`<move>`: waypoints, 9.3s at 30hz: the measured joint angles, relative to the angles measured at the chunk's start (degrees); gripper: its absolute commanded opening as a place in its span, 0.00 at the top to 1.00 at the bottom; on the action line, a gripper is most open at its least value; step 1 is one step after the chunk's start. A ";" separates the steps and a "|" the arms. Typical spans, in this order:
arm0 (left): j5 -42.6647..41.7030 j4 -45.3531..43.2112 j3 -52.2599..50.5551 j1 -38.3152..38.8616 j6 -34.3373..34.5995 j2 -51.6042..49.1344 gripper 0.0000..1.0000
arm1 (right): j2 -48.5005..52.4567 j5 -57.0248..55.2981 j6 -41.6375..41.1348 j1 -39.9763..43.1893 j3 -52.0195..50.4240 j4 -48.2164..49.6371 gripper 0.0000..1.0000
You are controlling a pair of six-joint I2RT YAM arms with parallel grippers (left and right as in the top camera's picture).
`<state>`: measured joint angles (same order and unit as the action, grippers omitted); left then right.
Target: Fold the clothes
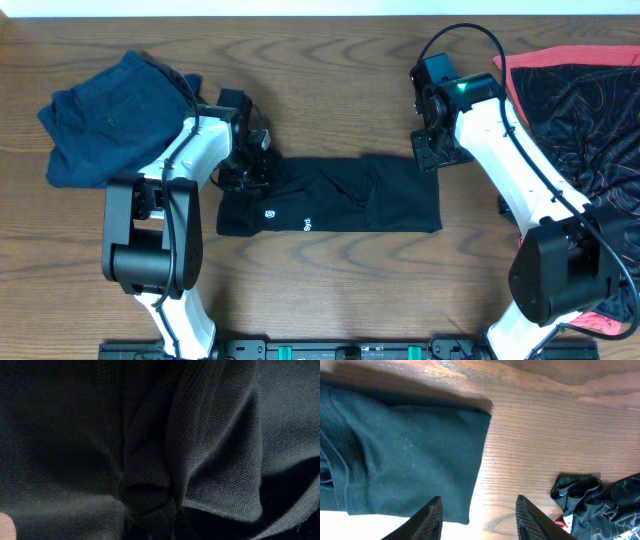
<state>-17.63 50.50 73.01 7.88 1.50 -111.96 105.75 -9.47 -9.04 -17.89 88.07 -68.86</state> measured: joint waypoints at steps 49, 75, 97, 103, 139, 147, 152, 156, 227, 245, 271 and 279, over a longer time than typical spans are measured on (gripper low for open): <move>10.38 7.30 19.52 13.44 11.32 12.72 0.94 | 13.88 12.41 6.71 -3.74 -2.54 8.52 0.80; 11.82 3.04 19.54 27.12 14.86 8.87 0.94 | 13.88 12.07 4.37 -4.09 -2.56 6.95 0.90; 14.62 12.72 19.54 36.76 13.84 6.40 0.58 | -1.03 8.41 0.83 11.50 -2.71 4.98 0.84; 22.91 10.54 19.56 29.62 13.27 13.09 0.50 | -1.03 14.51 6.86 11.19 -2.71 5.62 0.74; -9.42 6.88 19.45 9.40 8.26 -5.46 0.46 | 6.82 33.29 1.86 -3.89 -2.73 12.31 0.99; -7.85 6.54 15.72 11.72 7.26 -5.60 0.46 | 6.82 17.73 -0.11 -1.88 -2.73 1.88 0.99; -7.87 5.40 13.77 11.89 7.23 -6.34 0.46 | 6.82 8.55 -1.88 1.20 -2.73 -2.10 0.91; -7.96 5.11 13.68 12.26 7.21 -6.60 0.46 | 6.82 6.32 -2.78 2.73 -2.73 -2.67 0.86; -0.09 22.93 13.77 13.07 19.85 -11.32 0.40 | -3.93 17.70 6.05 -3.39 -24.46 29.99 0.78; 8.57 12.24 13.70 11.30 21.22 5.79 0.26 | -9.84 24.65 9.05 -2.19 -17.33 14.67 0.44; -4.85 5.86 13.46 12.81 -1.01 -8.46 0.28 | 0.37 18.18 -4.42 -18.01 -18.16 12.11 0.99; -6.05 6.47 13.68 13.07 6.64 -10.95 0.39 | 0.37 9.14 -6.58 -13.75 -18.16 13.46 0.99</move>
<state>-23.68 56.97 86.70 20.95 8.14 -122.91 106.13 -0.34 -15.62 -31.64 69.91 -55.40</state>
